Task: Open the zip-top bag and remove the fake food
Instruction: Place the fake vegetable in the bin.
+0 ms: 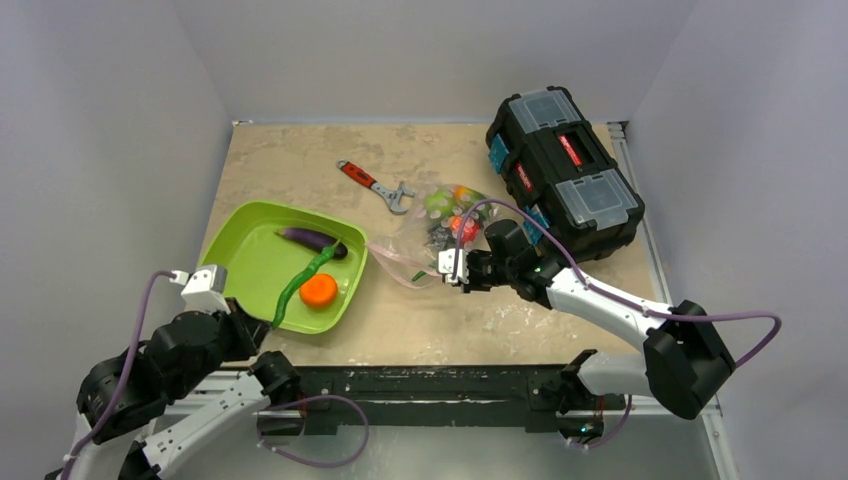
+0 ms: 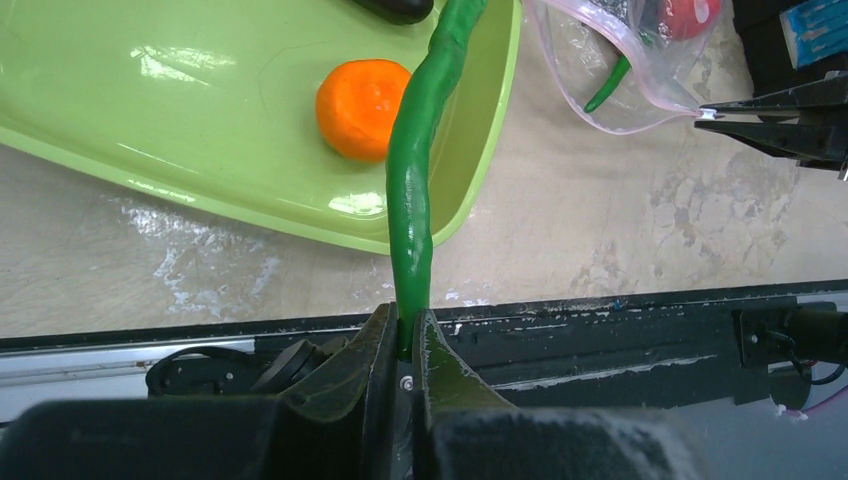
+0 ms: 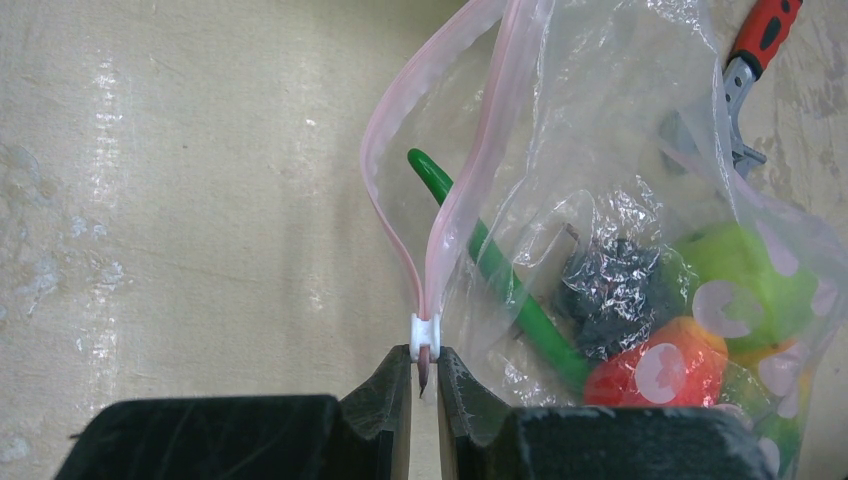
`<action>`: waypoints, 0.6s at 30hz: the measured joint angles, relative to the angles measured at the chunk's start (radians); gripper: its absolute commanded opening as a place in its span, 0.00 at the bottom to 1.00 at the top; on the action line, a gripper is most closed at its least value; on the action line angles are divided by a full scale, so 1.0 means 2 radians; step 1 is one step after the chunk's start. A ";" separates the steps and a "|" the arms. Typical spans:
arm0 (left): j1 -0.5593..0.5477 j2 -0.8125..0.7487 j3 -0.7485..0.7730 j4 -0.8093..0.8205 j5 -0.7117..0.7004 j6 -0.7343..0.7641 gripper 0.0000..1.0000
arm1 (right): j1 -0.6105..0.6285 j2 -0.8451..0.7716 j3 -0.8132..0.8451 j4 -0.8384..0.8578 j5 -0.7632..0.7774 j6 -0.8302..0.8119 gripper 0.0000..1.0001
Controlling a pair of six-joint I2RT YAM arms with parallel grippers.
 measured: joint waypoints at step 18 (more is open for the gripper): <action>0.000 0.011 0.036 -0.041 -0.053 -0.011 0.00 | 0.000 0.000 0.000 0.000 0.000 0.000 0.03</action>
